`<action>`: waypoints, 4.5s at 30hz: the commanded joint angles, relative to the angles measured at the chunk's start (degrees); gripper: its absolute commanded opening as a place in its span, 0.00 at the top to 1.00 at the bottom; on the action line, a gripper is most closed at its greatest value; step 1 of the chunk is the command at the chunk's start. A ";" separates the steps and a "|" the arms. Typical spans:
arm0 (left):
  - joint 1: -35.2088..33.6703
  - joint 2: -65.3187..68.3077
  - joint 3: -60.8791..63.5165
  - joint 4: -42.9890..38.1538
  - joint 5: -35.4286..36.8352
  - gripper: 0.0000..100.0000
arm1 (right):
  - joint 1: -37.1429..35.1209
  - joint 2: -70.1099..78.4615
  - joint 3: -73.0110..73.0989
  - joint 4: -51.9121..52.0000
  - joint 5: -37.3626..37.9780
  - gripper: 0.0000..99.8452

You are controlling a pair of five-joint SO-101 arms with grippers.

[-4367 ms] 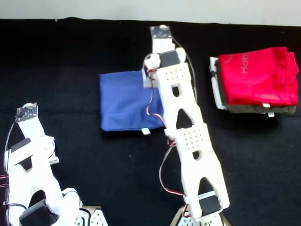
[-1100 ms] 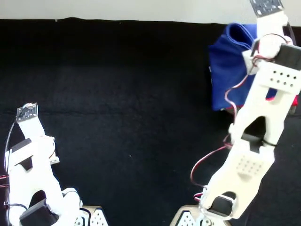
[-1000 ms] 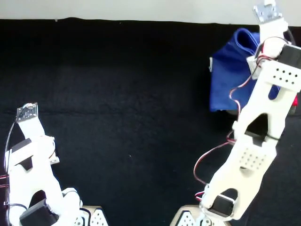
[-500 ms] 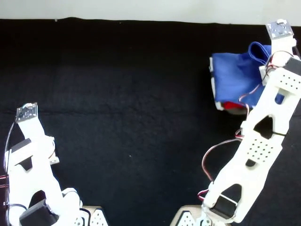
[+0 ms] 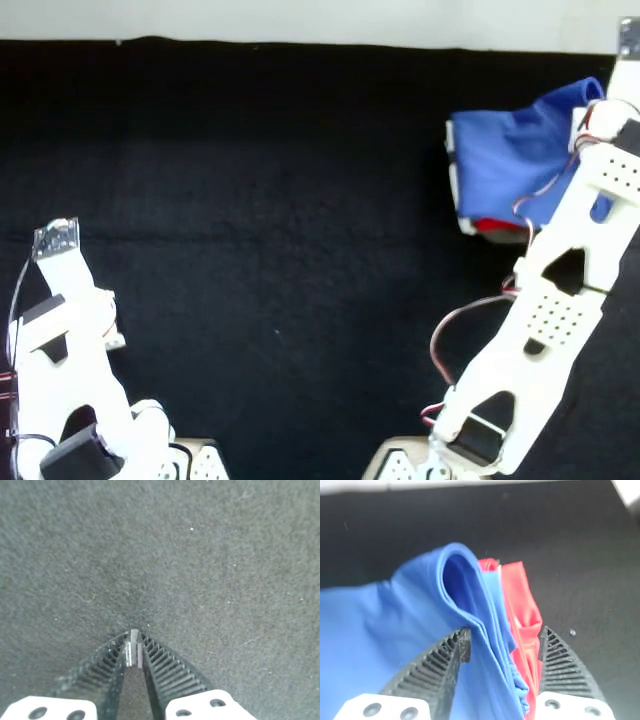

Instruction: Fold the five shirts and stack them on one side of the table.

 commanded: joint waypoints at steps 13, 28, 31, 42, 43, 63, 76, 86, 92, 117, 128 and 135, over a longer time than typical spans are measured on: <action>-0.13 0.31 0.13 -0.97 0.35 0.99 | -12.97 -2.59 -20.53 6.55 0.18 0.99; -0.13 0.31 0.13 -0.97 0.35 0.99 | -0.66 18.59 -17.54 -9.01 2.73 0.99; -0.13 0.31 0.13 -0.97 0.35 0.99 | 1.54 23.87 -17.54 -15.69 2.55 0.99; -0.13 0.31 0.13 -0.97 0.35 0.99 | 1.80 25.36 -21.05 -18.07 0.88 0.99; -0.13 0.31 0.13 -0.97 0.35 0.99 | 1.98 23.60 -20.79 -17.89 -1.14 0.99; -0.13 0.31 0.13 -0.97 0.35 0.99 | 6.81 25.54 -20.53 -25.98 -5.71 0.99; -0.13 0.31 0.13 -0.97 0.35 0.99 | 7.25 13.14 -20.62 -19.47 -16.79 0.99; -0.13 0.31 0.13 -0.97 0.35 0.99 | 2.86 -1.54 -20.53 4.44 -13.27 0.99; -0.13 0.31 0.13 -0.97 0.35 0.99 | 3.38 1.63 -20.53 17.54 -7.74 0.99; -0.13 0.31 0.13 -0.97 0.35 0.99 | 11.03 15.43 -20.70 8.13 2.55 0.99; -0.13 0.31 0.13 -0.97 0.35 0.99 | 1.98 -5.23 -20.53 24.48 1.67 0.99; -0.22 -1.01 -3.82 3.34 0.35 0.99 | 0.66 -16.40 -20.35 24.57 -3.60 0.99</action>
